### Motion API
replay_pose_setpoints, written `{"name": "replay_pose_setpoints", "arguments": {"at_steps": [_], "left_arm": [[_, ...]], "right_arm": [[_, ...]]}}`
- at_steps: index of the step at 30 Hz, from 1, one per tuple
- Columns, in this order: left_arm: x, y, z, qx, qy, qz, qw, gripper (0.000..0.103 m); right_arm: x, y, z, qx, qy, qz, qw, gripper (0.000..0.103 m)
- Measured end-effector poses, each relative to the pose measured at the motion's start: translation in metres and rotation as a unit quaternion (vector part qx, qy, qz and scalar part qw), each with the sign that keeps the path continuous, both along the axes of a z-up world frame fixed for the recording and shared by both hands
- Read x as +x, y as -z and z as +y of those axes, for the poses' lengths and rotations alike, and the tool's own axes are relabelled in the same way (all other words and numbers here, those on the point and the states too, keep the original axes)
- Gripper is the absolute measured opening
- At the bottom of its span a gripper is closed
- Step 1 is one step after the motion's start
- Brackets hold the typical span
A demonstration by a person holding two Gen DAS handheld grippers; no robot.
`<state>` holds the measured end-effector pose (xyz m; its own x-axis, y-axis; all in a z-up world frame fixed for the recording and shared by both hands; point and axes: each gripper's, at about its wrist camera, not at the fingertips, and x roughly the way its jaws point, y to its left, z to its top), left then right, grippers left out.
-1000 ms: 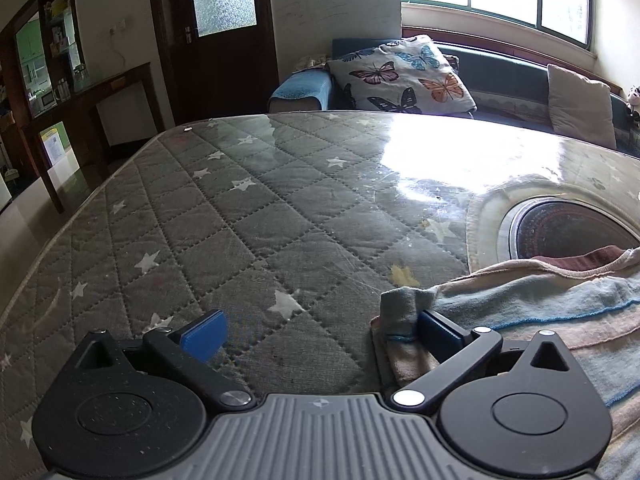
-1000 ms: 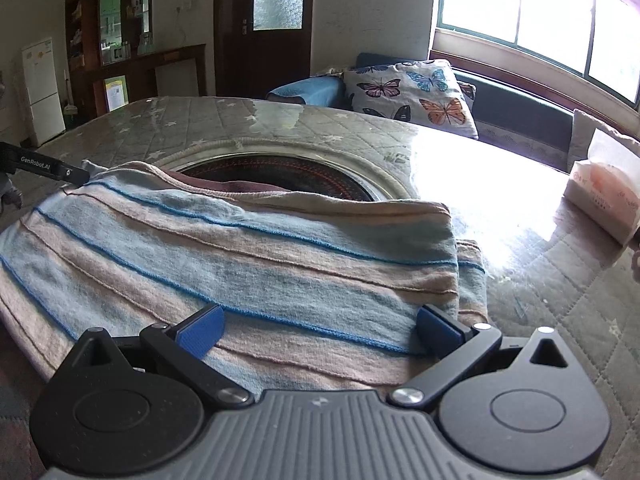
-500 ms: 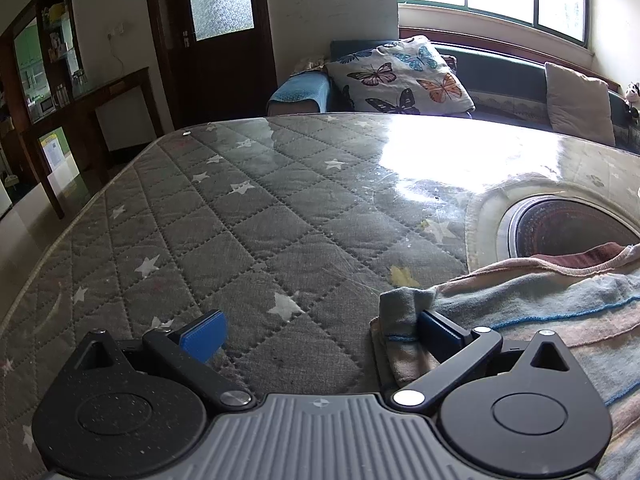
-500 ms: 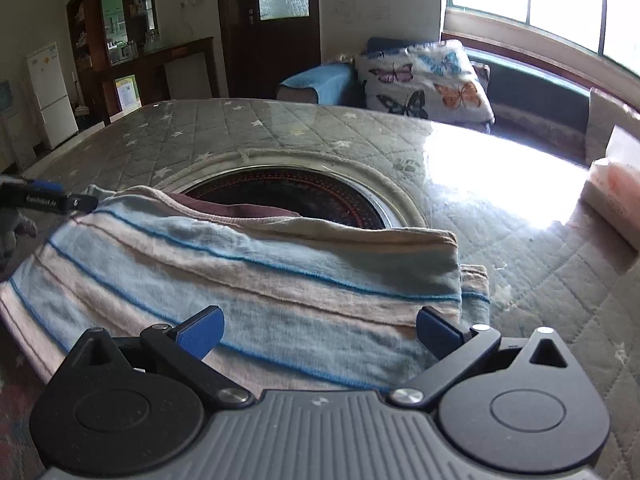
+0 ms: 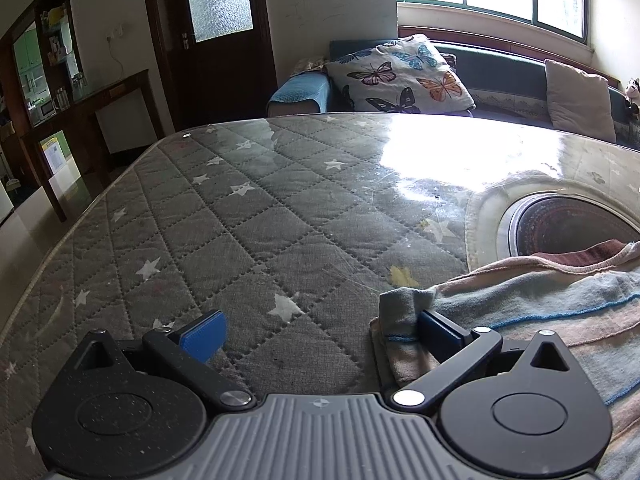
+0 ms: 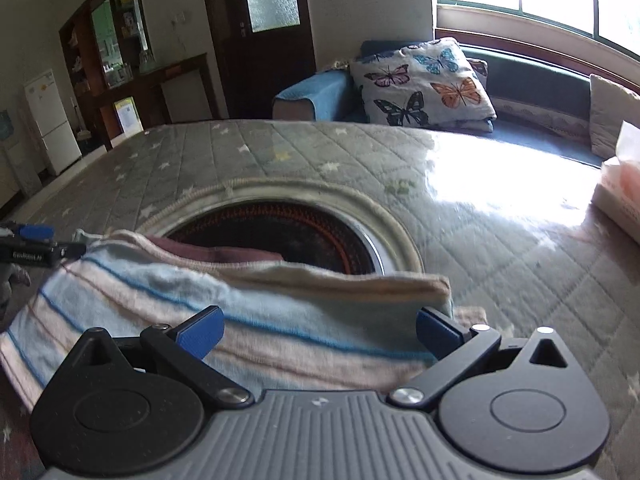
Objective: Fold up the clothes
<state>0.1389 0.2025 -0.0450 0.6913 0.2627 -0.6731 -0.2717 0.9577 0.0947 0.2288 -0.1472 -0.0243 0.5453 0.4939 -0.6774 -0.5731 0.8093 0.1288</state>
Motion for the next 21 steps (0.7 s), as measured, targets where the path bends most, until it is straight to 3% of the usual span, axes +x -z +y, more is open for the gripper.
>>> {"name": "replay_pose_setpoints", "arguments": {"at_steps": [4,13,17,21], "left_arm": [[-0.001,0.000,0.001,-0.001,0.001,0.001,1.0000,0.103],[0.004,-0.007,-0.006,0.026,0.004,-0.005,0.9996,0.103],[0.010,-0.002,0.000,0.006,-0.008,0.005,0.9999,0.103],[0.009,-0.006,0.000,0.010,-0.008,0.000,0.9999,0.103]], "right_arm": [[0.018,0.012,-0.001,-0.003,0.017,0.019,1.000,0.103],[0.018,-0.001,0.007,0.001,0.003,0.005,1.000,0.103],[0.027,0.011,0.010,-0.010,0.011,0.024,1.000,0.103],[0.021,0.004,0.007,-0.005,0.009,0.017,1.000,0.103]]}}
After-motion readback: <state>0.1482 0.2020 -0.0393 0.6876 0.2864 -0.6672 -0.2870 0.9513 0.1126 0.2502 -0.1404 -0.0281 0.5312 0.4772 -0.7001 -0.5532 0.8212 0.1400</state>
